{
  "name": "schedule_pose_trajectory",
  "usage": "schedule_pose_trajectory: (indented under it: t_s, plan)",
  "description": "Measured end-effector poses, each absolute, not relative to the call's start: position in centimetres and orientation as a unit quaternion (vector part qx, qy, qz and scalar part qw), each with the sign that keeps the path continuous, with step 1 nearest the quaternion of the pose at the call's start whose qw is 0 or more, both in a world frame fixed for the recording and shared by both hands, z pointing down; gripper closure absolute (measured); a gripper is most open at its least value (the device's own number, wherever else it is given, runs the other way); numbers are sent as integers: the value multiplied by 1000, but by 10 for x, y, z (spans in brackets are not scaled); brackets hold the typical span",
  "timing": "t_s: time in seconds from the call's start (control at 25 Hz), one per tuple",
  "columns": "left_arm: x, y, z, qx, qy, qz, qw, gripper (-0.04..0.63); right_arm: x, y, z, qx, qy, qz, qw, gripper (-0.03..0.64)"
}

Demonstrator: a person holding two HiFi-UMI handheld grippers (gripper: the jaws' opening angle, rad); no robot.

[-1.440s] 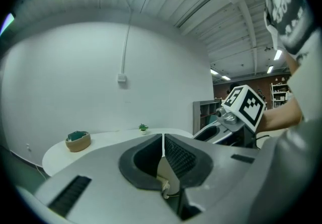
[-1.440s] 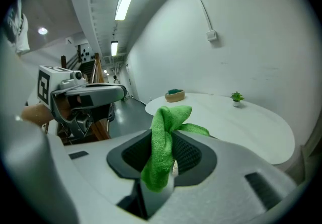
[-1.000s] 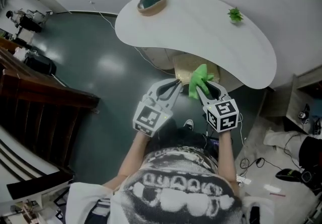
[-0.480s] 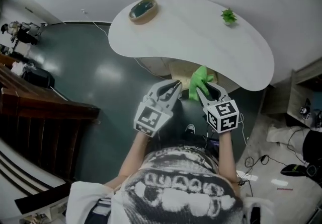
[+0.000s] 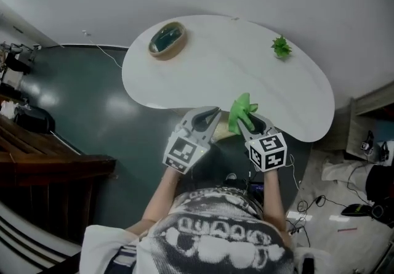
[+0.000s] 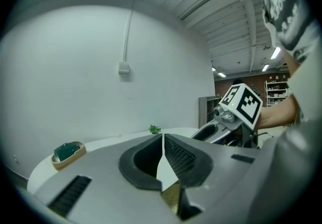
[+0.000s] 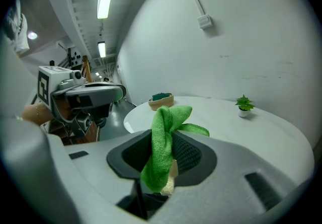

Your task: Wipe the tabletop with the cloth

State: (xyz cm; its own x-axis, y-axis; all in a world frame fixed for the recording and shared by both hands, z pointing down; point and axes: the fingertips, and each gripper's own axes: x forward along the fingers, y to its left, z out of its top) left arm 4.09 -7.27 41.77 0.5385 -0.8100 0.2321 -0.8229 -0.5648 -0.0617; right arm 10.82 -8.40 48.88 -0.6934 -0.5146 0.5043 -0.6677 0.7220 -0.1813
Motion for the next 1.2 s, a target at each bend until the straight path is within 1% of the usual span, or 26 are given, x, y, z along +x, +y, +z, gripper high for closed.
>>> schedule_pose_trajectory:
  t_s: [0.24,0.56,1.04,1.2]
  plan:
    - [-15,-132,426,887,-446,117,36,581,53,-139,501,334,-892,190,238,494]
    - [-77,-179,451,896,-422,128,54,581,0,-216,520,346,-881,181,267,494]
    - [-126,-210,476,899,-412,136,51,581,-66,-344,549,318,-880,142,323,494]
    - [-143,-216,488,894,-419,145,66,581,-91,-391,562,321,-878,155,319,494]
